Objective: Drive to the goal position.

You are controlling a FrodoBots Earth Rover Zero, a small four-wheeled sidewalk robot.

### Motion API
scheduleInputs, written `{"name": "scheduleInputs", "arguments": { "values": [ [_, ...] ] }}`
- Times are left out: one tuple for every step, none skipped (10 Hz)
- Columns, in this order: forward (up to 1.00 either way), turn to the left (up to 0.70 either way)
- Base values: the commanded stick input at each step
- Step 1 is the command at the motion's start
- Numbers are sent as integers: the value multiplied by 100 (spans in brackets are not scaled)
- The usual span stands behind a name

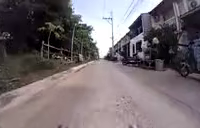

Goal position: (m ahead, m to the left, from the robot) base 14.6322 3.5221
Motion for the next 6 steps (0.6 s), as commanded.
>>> {"name": "scheduleInputs", "arguments": {
  "values": [
    [100,4],
    [100,4],
    [100,4],
    [100,-6],
    [100,-35],
    [100,-37]
  ]
}}
